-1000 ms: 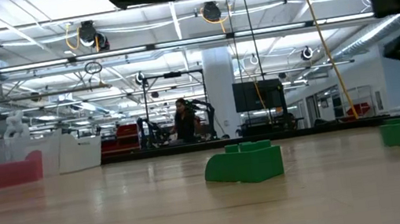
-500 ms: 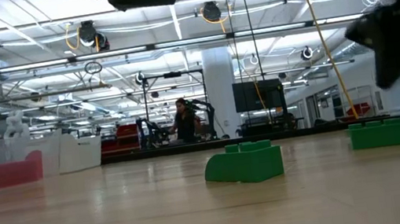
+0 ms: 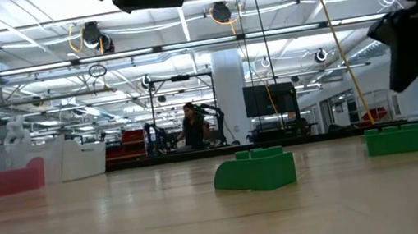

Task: Sort & place blocks by color
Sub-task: Put the bottom green game piece into the white bin

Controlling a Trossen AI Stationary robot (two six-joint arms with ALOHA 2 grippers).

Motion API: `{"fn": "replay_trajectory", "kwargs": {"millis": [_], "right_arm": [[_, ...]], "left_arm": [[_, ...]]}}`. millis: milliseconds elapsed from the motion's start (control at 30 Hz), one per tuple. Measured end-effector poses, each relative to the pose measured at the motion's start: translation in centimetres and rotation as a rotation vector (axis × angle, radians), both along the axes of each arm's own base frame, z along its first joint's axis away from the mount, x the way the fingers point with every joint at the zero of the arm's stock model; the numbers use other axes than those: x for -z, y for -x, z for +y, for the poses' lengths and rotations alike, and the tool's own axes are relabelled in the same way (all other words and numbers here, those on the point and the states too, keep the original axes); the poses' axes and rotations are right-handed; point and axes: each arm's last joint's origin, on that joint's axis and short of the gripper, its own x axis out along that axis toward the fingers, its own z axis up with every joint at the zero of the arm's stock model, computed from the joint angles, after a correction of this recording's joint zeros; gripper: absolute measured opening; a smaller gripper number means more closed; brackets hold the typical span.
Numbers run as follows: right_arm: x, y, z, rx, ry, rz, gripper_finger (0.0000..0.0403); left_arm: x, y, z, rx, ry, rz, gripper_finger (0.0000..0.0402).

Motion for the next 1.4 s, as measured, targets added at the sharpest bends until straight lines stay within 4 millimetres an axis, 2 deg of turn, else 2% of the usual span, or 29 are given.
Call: {"fn": "replay_trajectory", "kwargs": {"millis": [167,300,433,567,667,800,1067,1200,1400], "right_arm": [[1.4,-0.2,-0.2,0.039,0.093,0.010,0.0276],[2.8,-0.3,-0.1,0.054,0.082,0.019,0.0303],[3.9,-0.6,0.3,0.029,0.039,0.023,0.0317],[4.7,-0.7,0.3,0.021,0.059,0.048,0.0313],[5.0,-0.9,0.3,0.021,0.074,0.060,0.0296],[5.1,-1.1,-0.1,0.021,0.111,0.046,0.0249],[4.6,-1.7,-0.4,-0.031,0.239,-0.034,0.0087],[4.3,-2.6,-0.7,-0.055,0.256,-0.095,0.0086],[2.8,-4.7,-1.2,-0.066,0.348,-0.302,0.0086]], "left_arm": [[0.0,0.0,0.0,0.000,0.000,0.000,0.0230],[0.0,0.0,0.0,0.000,-0.001,0.001,0.0230],[0.0,0.0,0.0,0.001,-0.002,0.000,0.0230],[0.0,0.0,0.0,0.001,-0.003,0.000,0.0230],[0.0,0.0,0.0,0.001,-0.002,-0.001,0.0230],[0.0,0.0,0.0,0.001,-0.002,-0.003,0.0230],[0.0,-0.1,0.1,-0.003,-0.002,-0.002,0.0230],[0.0,-0.1,0.2,-0.004,-0.004,-0.003,0.0230],[-0.1,-0.1,0.2,-0.005,-0.005,-0.006,0.0230]]}}
